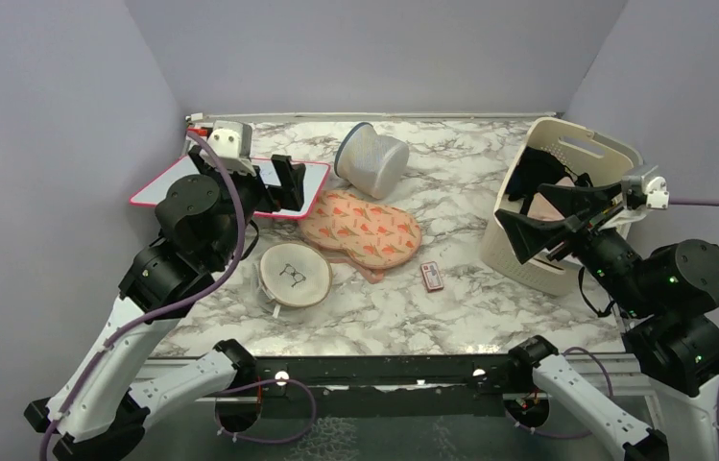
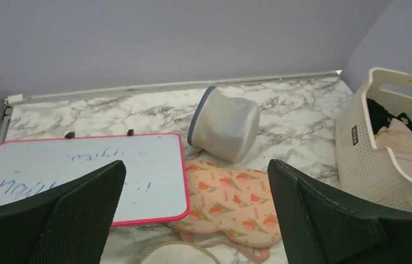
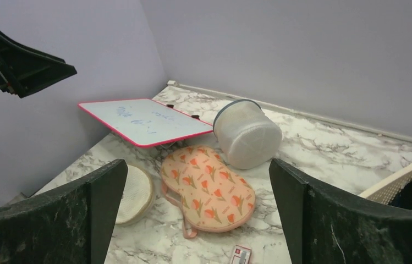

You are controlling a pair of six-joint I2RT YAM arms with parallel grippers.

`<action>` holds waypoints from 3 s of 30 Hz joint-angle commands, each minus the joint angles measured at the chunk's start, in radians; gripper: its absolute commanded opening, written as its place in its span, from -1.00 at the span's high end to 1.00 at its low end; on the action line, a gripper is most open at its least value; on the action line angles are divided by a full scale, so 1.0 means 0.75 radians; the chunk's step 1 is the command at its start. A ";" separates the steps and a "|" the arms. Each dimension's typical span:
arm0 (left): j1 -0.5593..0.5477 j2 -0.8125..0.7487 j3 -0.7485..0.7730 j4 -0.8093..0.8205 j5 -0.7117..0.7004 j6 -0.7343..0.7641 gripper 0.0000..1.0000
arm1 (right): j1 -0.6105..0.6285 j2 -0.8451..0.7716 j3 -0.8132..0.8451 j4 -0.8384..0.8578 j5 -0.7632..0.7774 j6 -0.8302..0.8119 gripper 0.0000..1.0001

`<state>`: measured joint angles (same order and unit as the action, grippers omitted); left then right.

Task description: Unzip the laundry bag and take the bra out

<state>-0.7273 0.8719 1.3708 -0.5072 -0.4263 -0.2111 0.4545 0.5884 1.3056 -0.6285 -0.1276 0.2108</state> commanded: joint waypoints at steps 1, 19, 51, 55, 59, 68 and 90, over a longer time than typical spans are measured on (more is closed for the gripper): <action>0.139 -0.065 -0.106 -0.016 0.149 -0.081 -0.98 | -0.025 0.025 -0.037 -0.062 0.077 0.078 -0.99; 0.439 -0.031 -0.348 -0.156 0.645 -0.197 -0.98 | -0.071 0.296 -0.429 0.169 -0.249 0.308 -0.99; 0.463 -0.073 -0.466 -0.259 0.854 -0.353 -0.98 | 0.852 1.443 -0.690 1.397 -0.072 1.200 -0.66; 0.462 -0.057 -0.455 -0.254 0.847 -0.334 -0.98 | 0.846 1.593 -0.603 1.476 -0.185 1.179 -0.44; 0.462 -0.049 -0.464 -0.240 0.864 -0.329 -0.98 | 0.841 1.708 -0.561 1.617 -0.277 1.209 -0.35; 0.462 -0.103 -0.492 -0.204 0.915 -0.345 -0.98 | 0.788 1.736 -0.641 1.771 -0.351 1.211 0.05; 0.109 -0.115 -0.799 0.373 1.211 0.267 -0.98 | 0.263 1.166 -0.690 0.466 -1.029 0.225 0.91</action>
<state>-0.5148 0.8104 0.8310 -0.3939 0.4984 -0.1677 0.7082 1.5059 0.8066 -0.0647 -0.7853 0.5388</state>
